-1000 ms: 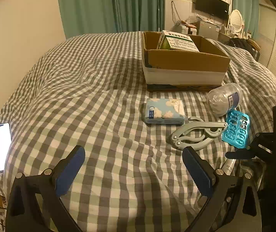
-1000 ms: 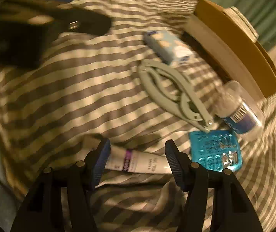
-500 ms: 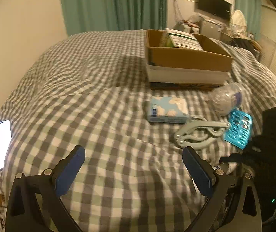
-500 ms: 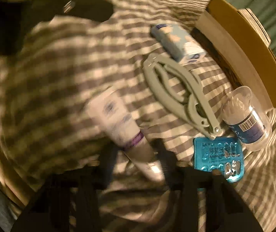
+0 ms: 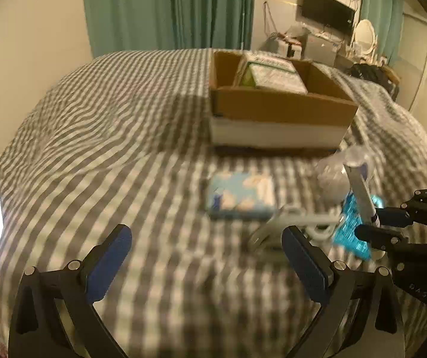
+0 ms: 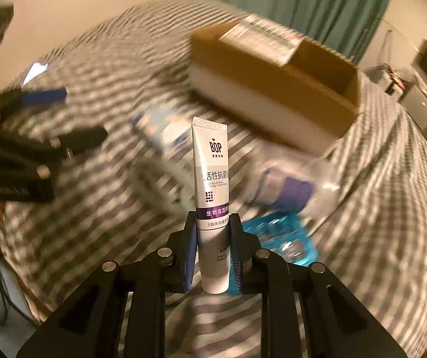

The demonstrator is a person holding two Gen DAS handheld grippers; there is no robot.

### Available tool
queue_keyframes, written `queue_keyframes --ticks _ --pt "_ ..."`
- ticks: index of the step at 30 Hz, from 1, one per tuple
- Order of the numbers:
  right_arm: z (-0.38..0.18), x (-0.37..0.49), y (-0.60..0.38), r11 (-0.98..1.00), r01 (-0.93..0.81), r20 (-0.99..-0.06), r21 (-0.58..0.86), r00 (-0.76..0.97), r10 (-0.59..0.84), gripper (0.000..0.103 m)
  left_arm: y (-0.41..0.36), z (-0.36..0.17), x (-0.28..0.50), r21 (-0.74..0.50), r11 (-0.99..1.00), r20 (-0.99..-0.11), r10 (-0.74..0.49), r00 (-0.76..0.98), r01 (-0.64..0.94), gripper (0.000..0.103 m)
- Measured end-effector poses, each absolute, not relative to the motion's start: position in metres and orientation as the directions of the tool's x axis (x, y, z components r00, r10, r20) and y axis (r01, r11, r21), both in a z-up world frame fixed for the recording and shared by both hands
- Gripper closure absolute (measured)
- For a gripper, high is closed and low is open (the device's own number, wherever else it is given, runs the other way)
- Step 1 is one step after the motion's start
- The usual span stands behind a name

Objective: Organize objects
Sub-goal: 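Grasp the blue tissue pack with left tool while right tool holds the tube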

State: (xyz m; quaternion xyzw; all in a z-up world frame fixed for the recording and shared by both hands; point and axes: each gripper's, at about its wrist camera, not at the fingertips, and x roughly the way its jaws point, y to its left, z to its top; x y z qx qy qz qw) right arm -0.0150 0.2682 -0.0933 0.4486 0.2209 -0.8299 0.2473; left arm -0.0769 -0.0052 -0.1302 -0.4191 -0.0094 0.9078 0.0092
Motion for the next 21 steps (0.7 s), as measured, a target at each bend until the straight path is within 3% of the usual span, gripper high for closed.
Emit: queue_keyframes --ticks 15,19,21 --pt "-0.078 -0.078 0.294 -0.867 0.492 -0.823 -0.081 -0.524 -0.221 0.084 0.021 -0.189 -0.166 -0.013 -0.997 -0.85 0.048 -0.524 -0.07 0.0" --pt "-0.081 -0.081 0.291 -0.87 0.487 -0.822 -0.073 -0.523 -0.224 0.084 0.018 -0.194 -0.169 -0.066 -0.993 -0.859 0.104 -0.502 -0.093 0.027" --pt "-0.079 -0.078 0.289 -0.872 0.483 -0.819 -0.076 -0.529 -0.221 0.084 0.018 -0.193 -0.166 -0.06 -0.993 -0.855 0.103 -0.508 -0.101 0.027"
